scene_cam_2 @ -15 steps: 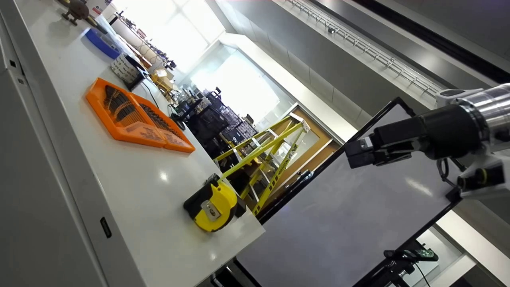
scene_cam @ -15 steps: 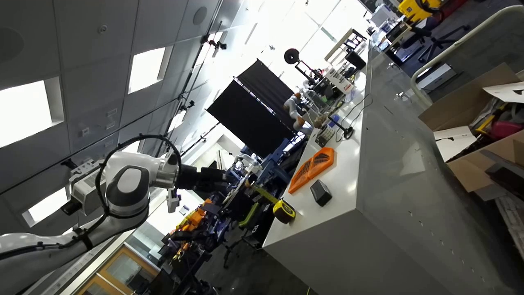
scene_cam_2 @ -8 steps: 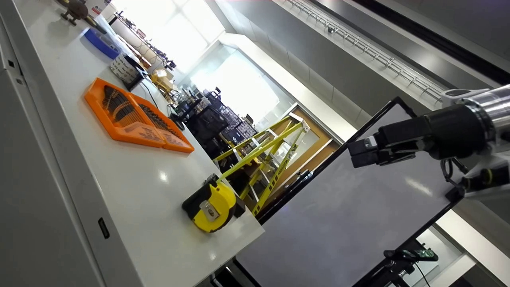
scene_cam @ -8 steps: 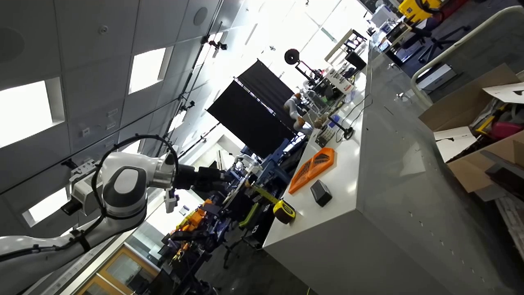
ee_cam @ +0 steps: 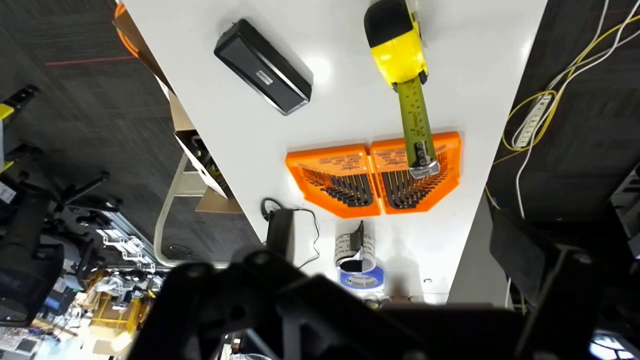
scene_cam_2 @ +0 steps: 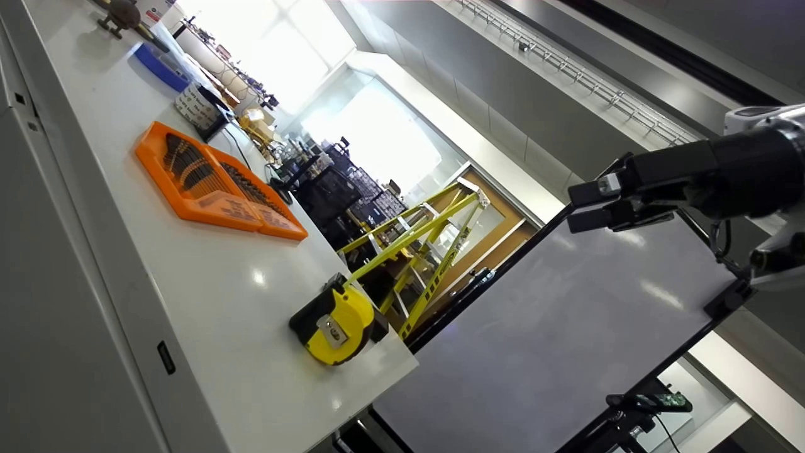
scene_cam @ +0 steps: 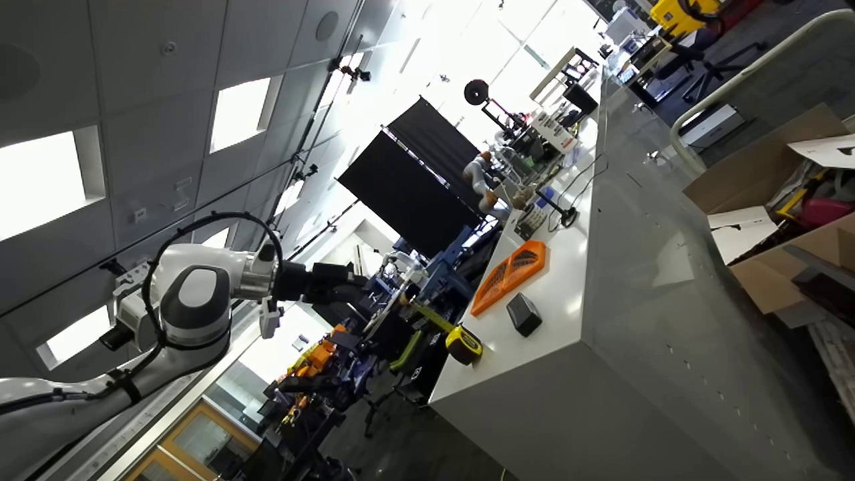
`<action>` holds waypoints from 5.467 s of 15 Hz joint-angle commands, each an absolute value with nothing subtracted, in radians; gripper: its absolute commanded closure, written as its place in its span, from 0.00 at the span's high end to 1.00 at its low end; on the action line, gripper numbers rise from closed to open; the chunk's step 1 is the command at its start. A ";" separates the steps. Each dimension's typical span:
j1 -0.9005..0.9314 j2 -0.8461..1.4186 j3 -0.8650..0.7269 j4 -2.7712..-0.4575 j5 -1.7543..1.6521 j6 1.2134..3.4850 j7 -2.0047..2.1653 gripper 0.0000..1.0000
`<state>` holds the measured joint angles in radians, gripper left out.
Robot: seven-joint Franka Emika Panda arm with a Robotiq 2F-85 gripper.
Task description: Push the measuring tape back in the case holder
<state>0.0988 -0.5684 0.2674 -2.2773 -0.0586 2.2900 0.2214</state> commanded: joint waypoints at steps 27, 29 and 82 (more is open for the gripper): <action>0.161 -0.135 0.252 -1.851 -0.113 2.058 0.127 0.00; 0.161 -0.153 0.250 -1.887 -0.114 2.088 0.142 0.00; 0.182 -0.046 0.238 -1.884 -0.058 2.029 0.123 0.00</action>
<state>0.1708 -0.0525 0.2545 -1.8975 -0.0692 2.0585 0.1399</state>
